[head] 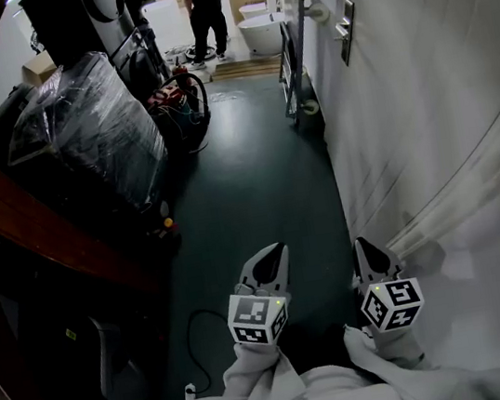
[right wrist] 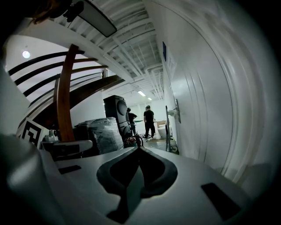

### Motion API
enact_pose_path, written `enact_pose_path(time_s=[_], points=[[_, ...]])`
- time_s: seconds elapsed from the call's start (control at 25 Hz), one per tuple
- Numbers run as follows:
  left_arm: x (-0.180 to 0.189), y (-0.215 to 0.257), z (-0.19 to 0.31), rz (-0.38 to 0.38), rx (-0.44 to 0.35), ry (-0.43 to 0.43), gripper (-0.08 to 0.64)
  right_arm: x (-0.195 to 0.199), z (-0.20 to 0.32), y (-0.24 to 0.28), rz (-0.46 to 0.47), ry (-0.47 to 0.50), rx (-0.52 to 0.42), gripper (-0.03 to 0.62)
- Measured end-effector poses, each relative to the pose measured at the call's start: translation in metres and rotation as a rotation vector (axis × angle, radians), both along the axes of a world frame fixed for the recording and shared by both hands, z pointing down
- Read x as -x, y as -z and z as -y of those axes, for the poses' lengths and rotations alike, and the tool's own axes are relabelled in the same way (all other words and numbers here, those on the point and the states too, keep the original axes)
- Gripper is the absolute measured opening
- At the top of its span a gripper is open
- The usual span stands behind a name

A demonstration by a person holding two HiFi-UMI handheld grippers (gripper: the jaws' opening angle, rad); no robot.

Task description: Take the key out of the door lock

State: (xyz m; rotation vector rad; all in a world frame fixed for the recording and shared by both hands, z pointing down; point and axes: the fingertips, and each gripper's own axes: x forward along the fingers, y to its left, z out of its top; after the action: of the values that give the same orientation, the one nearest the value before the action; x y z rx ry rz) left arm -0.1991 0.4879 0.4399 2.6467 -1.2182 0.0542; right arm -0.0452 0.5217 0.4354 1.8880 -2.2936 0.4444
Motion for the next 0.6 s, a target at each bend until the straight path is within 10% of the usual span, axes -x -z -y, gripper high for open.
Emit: enact_pose_path(time_s=[0.6], points=[[0.042, -0.023, 0.012, -0.007, 0.062, 0.034, 0.017, 0.038, 0.026, -0.02, -0.023, 0.015, 0.053, 0.052]])
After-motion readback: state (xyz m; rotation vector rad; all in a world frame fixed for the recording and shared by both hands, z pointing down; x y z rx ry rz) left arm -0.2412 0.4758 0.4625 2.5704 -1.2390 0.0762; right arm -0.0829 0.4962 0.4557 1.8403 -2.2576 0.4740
